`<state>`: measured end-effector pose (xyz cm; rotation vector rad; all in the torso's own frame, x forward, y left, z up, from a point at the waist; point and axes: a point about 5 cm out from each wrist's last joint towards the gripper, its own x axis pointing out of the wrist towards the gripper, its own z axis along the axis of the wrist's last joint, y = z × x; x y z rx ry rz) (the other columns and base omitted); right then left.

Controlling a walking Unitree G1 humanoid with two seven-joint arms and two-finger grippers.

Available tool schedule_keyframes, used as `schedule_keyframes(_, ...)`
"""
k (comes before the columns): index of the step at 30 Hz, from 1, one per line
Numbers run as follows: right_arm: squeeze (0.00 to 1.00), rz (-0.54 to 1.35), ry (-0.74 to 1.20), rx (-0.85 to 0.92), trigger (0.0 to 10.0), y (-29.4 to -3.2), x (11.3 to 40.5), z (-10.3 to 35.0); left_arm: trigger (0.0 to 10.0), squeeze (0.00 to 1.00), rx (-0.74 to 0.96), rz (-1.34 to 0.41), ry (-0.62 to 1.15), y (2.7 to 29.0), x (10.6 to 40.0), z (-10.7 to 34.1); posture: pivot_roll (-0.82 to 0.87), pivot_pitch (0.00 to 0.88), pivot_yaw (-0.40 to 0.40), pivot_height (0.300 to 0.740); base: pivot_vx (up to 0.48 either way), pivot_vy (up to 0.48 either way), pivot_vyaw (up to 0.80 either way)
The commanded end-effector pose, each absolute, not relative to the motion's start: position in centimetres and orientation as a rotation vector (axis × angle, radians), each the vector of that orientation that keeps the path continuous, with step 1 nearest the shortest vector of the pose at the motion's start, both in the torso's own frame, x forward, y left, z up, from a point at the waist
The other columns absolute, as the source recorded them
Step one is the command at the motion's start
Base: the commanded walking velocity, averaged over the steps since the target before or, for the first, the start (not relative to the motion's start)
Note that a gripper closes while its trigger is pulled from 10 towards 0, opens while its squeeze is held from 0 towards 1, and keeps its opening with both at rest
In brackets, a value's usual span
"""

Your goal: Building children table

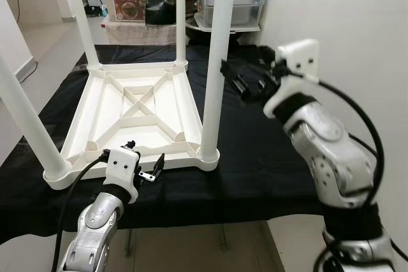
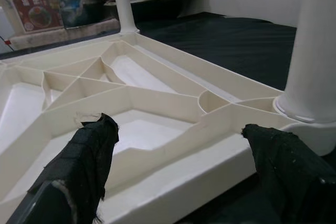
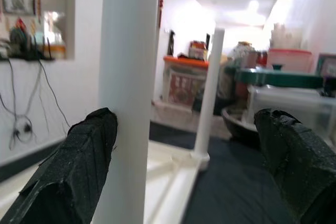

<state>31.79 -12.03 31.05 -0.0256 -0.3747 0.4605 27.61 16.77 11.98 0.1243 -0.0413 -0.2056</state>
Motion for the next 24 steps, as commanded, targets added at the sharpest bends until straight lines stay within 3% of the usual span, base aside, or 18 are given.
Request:
schedule_keyframes(1, 0.0, 0.466, -0.346, -0.004, 10.0, -11.8, 32.3, 31.1, 10.0, 0.0, 0.135, -0.217, -0.015, 16.4, 27.4, 11.4, 0.1, 0.0, -0.071, 0.74, 0.0, 0.0, 0.0)
schedule_keyframes(14, 0.0, 0.556, -0.368, -0.027, 10.0, -10.5, 33.1, 33.5, 10.0, 0.0, 0.131, -0.223, -0.001, 16.0, 27.3, 11.0, 0.1, 0.0, -0.083, 0.74, 0.0, 0.0, 0.0)
schedule_keyframes(24, 0.0, 0.494, -0.358, 0.019, 10.0, -10.3, 35.4, 36.8, 10.0, 0.0, 0.123, -0.234, 0.006, 15.3, 27.5, 10.7, 0.09, 0.0, -0.086, 0.74, 0.0, 0.0, 0.0)
